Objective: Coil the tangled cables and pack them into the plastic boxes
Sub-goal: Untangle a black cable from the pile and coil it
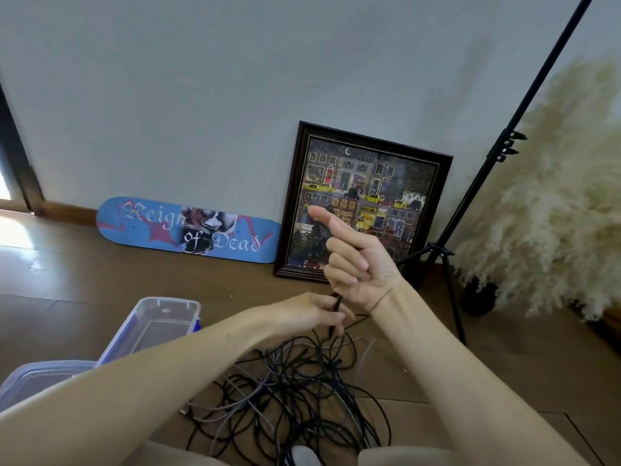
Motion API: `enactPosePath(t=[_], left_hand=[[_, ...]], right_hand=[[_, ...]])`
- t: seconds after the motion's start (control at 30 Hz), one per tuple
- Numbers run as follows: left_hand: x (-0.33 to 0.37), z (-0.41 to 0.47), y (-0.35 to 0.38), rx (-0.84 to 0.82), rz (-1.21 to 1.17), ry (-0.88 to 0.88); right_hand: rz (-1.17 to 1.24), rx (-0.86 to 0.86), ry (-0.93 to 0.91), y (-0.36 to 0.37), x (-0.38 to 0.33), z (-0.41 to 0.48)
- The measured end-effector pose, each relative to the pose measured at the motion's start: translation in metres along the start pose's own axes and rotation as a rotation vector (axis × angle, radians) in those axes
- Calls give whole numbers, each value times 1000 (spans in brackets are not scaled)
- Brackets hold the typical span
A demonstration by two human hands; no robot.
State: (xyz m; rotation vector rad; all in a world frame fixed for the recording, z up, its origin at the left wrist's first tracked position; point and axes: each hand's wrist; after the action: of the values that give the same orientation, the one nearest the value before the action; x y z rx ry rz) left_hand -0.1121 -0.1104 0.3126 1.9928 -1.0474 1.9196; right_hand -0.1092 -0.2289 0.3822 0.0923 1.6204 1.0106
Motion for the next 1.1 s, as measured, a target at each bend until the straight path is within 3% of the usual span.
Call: enactPosePath(t=[0.1, 0.23, 0.37, 0.5, 0.7, 0.97, 1.1], left_hand=[[-9, 7, 1, 181, 171, -10], [4, 8, -8, 393, 197, 88], [7, 11, -14, 281, 435, 105], [7, 5, -2, 206, 428, 102], [8, 7, 20, 235, 249, 94], [7, 4, 13, 311, 319, 66], [11, 1, 10, 335, 280, 54]], right_hand=[[-105, 131, -61, -6, -7, -7], [-471, 384, -164, -18, -1, -4], [-456, 430, -260, -17, 6, 1], [-474, 386, -228, -10, 18, 5], [-844, 462, -297, -9, 23, 9], [-829, 440, -274, -9, 27, 12], [-989, 469, -301, -4, 35, 14]])
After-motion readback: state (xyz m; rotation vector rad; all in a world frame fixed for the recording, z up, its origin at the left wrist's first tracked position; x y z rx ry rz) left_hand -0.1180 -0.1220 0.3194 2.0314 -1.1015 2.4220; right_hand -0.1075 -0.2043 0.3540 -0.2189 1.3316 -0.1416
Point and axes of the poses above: each hand's wrist, its own z-axis towards the middle knuckle, its own y-axis out of the palm, x = y × z, and after that the axes turned 4 degrees about x, right-handed
